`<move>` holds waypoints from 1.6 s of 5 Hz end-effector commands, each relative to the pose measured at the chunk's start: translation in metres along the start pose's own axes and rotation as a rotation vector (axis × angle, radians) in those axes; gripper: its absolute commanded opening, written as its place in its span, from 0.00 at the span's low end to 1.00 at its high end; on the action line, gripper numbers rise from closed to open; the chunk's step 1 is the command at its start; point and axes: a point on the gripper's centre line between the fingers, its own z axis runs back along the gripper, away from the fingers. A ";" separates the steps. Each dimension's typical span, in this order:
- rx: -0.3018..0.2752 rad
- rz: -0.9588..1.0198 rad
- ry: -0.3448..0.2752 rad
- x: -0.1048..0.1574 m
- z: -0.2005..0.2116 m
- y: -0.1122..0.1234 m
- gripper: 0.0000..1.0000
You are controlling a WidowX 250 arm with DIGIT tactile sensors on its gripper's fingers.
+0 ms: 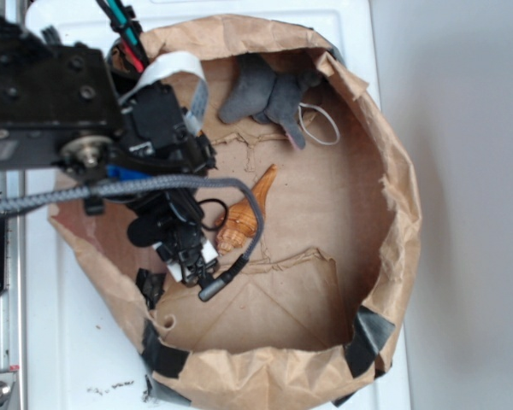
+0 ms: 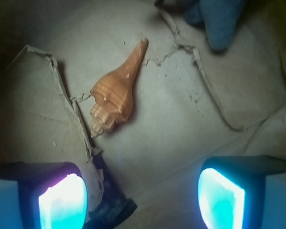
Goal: Grab the shell.
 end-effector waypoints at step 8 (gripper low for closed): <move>0.197 0.131 -0.051 0.034 -0.067 -0.041 0.00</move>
